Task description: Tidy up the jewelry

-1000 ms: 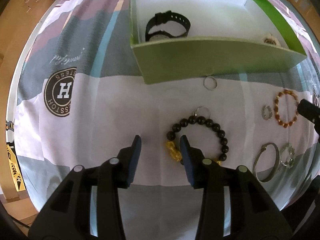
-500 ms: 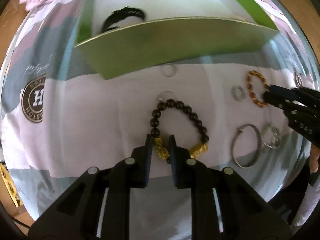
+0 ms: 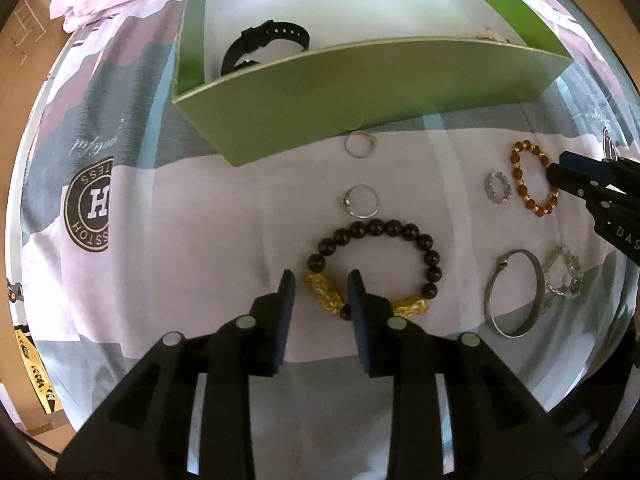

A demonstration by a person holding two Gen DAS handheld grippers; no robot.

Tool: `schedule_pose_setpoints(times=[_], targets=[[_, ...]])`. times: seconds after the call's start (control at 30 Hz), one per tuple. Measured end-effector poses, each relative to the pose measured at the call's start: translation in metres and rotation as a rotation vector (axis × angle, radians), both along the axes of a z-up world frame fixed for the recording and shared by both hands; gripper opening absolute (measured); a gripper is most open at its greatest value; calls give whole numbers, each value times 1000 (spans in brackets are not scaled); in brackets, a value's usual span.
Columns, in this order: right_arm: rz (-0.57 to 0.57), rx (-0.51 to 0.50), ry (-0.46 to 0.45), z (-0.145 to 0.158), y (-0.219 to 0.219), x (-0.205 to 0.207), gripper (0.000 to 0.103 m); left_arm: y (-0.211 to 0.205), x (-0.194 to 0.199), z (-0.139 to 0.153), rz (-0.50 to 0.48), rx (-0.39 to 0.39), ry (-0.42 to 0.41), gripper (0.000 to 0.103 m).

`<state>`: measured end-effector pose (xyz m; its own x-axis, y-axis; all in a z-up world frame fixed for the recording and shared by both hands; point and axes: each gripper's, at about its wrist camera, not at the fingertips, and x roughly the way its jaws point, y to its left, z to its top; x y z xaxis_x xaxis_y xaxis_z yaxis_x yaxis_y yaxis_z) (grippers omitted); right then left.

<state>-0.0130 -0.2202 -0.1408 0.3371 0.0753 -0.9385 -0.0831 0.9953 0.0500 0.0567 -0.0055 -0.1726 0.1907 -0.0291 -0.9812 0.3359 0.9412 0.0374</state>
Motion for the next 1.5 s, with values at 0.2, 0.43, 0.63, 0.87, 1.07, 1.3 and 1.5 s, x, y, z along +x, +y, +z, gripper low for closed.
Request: schedule_pose_setpoints(times=[0.2, 0.43, 0.63, 0.87, 1.07, 1.3, 1.5], targets=[[10, -53, -11, -8, 5, -3, 29, -2, 1, -3, -10, 7, -8, 35], [21, -67, -14, -11, 10, -6, 18, -7, -5, -2, -4, -6, -13, 22], [22, -27, -2, -8, 14, -11, 8, -2, -5, 4, 19, -29, -17, 17], [14, 31, -49, 17, 10, -15, 7, 5, -9, 36, 31, -87, -81, 17], [21, 64, -112, 48, 11, -20, 7, 3, -21, 71, 33, -135, -145, 16], [44, 99, -183, 80, 16, -15, 7, -7, -29, 118, 10, -202, -271, 0], [76, 88, -177, 76, 24, -14, 7, -5, -25, 95, 7, -147, -224, 10]])
